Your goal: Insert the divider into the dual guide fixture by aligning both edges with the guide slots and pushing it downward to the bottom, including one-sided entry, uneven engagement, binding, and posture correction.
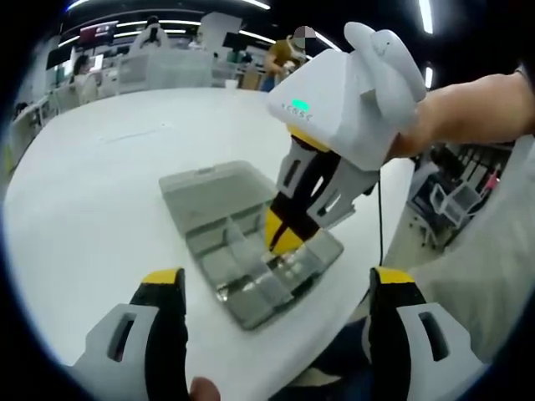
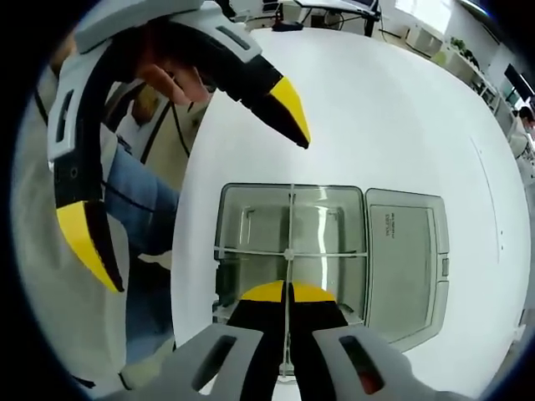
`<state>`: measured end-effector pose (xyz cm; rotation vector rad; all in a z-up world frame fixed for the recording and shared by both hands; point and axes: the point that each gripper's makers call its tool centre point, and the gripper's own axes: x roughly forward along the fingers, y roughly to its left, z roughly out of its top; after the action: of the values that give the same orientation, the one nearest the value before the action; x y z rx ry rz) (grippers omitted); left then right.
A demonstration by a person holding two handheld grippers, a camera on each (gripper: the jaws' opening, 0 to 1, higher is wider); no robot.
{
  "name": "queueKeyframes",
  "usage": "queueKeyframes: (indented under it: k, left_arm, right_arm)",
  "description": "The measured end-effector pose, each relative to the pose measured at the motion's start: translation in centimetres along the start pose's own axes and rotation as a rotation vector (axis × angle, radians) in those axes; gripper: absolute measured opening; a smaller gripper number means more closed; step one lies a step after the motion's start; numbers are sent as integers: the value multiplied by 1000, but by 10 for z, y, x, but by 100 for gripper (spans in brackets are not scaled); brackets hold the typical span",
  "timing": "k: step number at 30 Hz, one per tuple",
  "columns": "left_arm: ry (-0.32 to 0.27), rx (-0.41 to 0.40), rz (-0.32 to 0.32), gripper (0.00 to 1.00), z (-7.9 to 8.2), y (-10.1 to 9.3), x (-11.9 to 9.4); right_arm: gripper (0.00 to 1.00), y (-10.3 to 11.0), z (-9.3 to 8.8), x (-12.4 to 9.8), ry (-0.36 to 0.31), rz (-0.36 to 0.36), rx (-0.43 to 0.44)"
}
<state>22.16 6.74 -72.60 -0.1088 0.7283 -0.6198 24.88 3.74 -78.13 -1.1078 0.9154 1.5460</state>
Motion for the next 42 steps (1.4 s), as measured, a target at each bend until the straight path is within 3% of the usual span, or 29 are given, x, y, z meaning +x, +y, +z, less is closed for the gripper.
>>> queueKeyframes:
  k: [42]
  left_arm:
    - [25, 2, -1, 88, -6, 1, 0]
  right_arm:
    - [0, -1, -1, 3, -2, 0, 4]
